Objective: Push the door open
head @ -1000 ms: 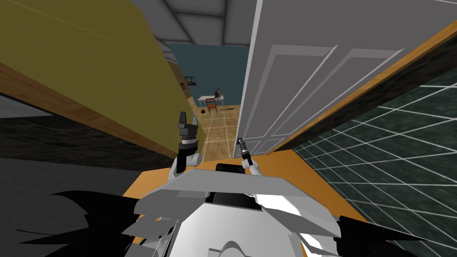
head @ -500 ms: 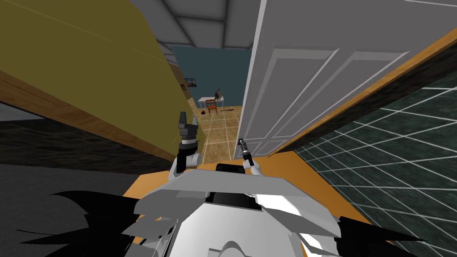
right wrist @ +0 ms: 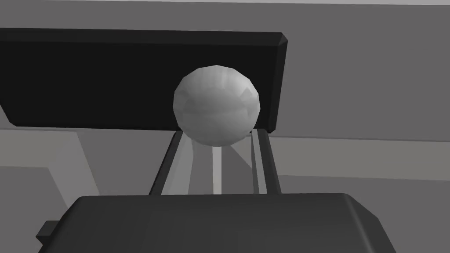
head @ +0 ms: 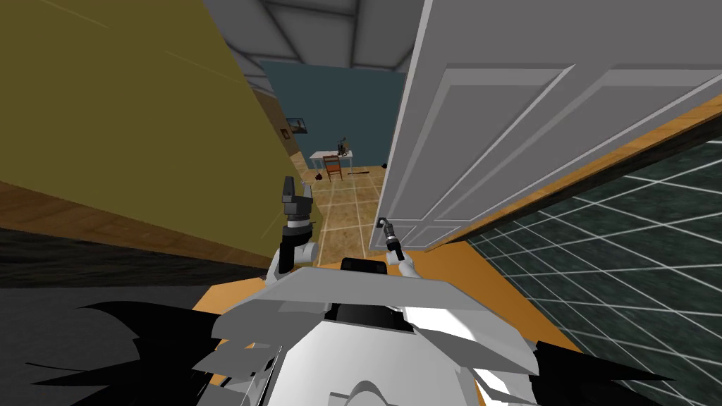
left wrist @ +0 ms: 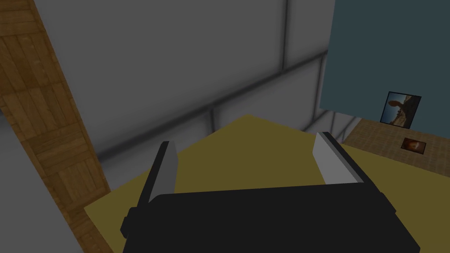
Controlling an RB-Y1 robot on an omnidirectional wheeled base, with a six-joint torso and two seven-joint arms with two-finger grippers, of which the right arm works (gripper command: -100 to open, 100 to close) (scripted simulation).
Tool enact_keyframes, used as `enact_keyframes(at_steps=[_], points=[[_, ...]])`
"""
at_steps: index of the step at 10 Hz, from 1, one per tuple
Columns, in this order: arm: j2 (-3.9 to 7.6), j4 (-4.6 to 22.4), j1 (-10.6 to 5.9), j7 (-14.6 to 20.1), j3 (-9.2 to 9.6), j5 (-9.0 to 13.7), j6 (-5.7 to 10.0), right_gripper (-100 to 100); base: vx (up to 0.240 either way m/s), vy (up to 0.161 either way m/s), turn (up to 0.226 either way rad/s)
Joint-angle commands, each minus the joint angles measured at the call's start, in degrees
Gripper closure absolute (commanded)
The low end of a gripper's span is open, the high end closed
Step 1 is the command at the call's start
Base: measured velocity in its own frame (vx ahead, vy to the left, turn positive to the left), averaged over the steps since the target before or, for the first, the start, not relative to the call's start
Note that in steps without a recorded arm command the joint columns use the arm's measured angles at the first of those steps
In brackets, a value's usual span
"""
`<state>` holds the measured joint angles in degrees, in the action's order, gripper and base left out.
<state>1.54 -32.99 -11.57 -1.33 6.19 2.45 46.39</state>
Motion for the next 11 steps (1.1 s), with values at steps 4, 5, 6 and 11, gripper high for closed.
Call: enact_keyframes(at_steps=[4,5,6,11], points=[[0.89,-0.58,0.54,-0.57,-1.23,0.76,-0.49,-100,0.034,0.048,-0.053],[0.92,-0.67,0.59,-0.52,-1.21,0.82,-0.51,-100,-0.178,0.008,-0.012],[0.85,-0.77,0.64,-0.46,-1.18,0.88,-0.52,-100,-0.17,0.031,-0.029],[-0.54,-1.75,1.14,-0.18,-1.03,1.08,-0.88,-100,-0.198,0.044,-0.033]])
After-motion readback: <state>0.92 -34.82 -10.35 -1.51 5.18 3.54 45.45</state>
